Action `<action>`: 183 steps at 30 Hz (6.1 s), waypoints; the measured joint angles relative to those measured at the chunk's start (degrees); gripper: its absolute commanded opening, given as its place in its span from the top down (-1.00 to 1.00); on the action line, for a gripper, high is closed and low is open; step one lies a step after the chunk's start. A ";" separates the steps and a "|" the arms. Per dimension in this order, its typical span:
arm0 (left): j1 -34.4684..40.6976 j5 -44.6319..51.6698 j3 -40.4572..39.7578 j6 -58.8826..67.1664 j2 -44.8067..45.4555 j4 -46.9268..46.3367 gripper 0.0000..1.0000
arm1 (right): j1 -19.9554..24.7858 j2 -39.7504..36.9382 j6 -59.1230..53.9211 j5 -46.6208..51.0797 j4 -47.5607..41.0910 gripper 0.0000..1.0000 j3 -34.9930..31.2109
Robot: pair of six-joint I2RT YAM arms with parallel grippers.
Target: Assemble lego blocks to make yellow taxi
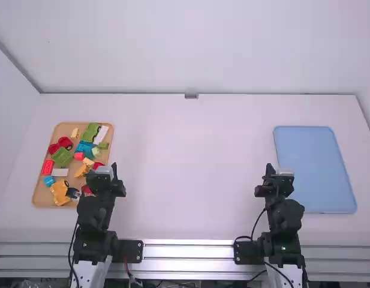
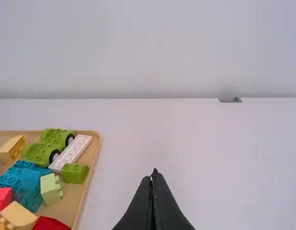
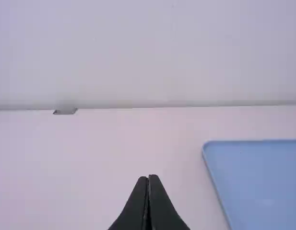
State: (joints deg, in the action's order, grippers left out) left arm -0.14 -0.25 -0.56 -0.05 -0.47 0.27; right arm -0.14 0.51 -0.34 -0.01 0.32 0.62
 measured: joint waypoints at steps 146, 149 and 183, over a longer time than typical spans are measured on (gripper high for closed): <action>-54.05 2.80 -54.60 17.70 -100.69 -31.65 -0.33 | -34.16 99.60 -26.71 -36.83 -9.49 -0.98 85.24; -54.05 2.58 -53.55 17.70 -100.67 -29.62 -0.37 | -34.14 99.62 -26.67 -36.72 -9.49 -0.98 85.24; -51.06 8.61 -68.06 14.16 -93.11 -44.26 0.64 | -31.41 99.62 -26.40 -35.63 -8.26 -0.98 85.24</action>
State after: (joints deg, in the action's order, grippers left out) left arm -51.20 8.36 -68.62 14.11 -93.58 -43.99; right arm -31.55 100.14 -26.74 -35.64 -7.94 85.86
